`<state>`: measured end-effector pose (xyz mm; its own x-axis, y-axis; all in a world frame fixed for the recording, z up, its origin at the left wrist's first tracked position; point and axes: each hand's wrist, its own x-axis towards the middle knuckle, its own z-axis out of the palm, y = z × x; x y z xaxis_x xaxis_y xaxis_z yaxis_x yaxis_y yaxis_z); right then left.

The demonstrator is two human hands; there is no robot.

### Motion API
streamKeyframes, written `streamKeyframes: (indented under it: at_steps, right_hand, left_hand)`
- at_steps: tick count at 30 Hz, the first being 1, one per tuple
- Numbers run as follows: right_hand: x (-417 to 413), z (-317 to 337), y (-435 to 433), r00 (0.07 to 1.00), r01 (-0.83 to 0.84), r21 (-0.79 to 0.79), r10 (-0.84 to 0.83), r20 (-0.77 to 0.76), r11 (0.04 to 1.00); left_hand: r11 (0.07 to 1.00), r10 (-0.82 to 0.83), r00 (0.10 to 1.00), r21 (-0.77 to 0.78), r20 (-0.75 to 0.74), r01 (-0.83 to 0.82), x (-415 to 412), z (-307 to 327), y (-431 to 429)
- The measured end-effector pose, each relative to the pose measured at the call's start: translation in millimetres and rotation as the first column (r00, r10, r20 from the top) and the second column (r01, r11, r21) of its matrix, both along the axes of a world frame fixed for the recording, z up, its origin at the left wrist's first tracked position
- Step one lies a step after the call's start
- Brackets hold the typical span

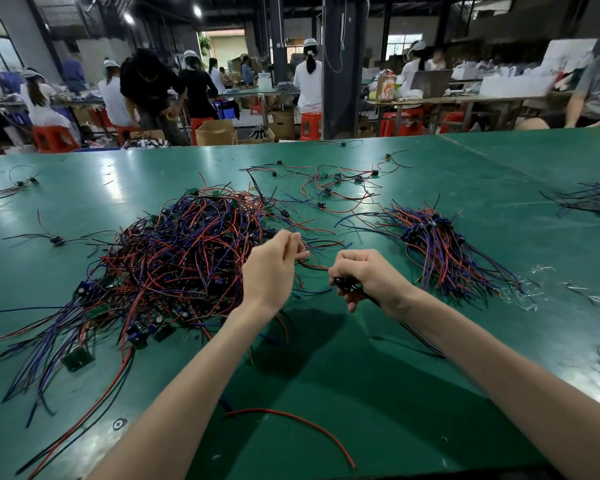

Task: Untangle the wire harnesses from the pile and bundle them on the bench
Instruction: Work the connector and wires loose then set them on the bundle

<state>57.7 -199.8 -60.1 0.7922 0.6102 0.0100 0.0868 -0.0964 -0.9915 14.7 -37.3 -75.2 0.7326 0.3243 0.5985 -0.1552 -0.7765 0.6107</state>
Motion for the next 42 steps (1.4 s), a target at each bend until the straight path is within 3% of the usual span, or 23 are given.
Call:
streamKeyframes:
  at_steps: [4, 6, 7, 9, 11, 13, 18, 20, 32, 37, 42]
  right_hand:
    - [-1.0, 0.5, -0.3, 1.0, -0.009, 0.014, 0.009, -0.005, 1.0]
    - [-1.3, 0.3, 0.1, 1.0, -0.017, 0.019, 0.017, -0.011, 1.0]
    - [-1.4, 0.5, -0.1, 1.0, -0.02, 0.019, 0.02, -0.015, 1.0]
    - [-0.9, 1.2, -1.7, 1.0, -0.019, 0.014, 0.019, -0.025, 1.0]
    - [-0.4, 1.3, -1.9, 0.999, -0.013, -0.007, 0.013, -0.038, 1.0]
    - [-0.2, -0.2, -0.6, 0.999, -0.004, -0.046, 0.002, -0.051, 0.999]
    - [-1.0, -4.5, 2.3, 0.999, 0.023, -0.163, -0.03, -0.042, 0.986]
    - [-0.3, -4.1, 2.1, 0.998, 0.033, -0.17, -0.04, -0.038, 0.985]
    - [-3.8, -3.0, -0.2, 0.983, -0.163, -0.047, 0.158, -0.098, 0.985]
    - [-5.0, 0.7, -2.1, 0.969, -0.242, 0.001, 0.241, -0.045, 0.97]
    - [-2.8, 7.0, -4.0, 0.973, -0.207, -0.108, 0.216, 0.084, 0.972]
  left_hand:
    - [0.971, 0.061, 0.993, 0.224, 0.097, -0.081, 2.2, -5.5, 1.5]
    - [0.969, 0.06, 0.989, 0.231, 0.133, -0.089, 3.3, -4.4, 3.2]
    - [0.988, 0.035, 0.992, 0.147, 0.124, -0.054, 3.6, -2.9, 4.0]
    - [0.975, -0.048, 0.994, -0.213, 0.099, 0.069, 4.0, 3.3, 5.8]
    - [0.789, -0.066, 0.992, -0.604, 0.106, 0.117, 5.0, 11.3, 12.0]
    - [0.569, -0.07, 0.993, -0.814, 0.09, 0.114, 5.4, 16.4, 18.7]
    - [0.157, -0.174, 0.983, -0.984, 0.051, 0.079, 3.9, 24.4, 24.2]
    - [0.046, -0.203, 0.976, -0.994, 0.083, 0.095, 2.9, 27.1, 24.9]
    - [0.064, -0.165, 0.981, -0.991, 0.104, 0.116, 3.8, 22.8, 27.6]
    - [0.079, -0.131, 0.985, -0.99, 0.109, 0.12, 4.4, 20.5, 31.2]
    - [0.097, -0.134, 0.984, -0.986, 0.12, 0.134, 6.3, 20.5, 32.0]
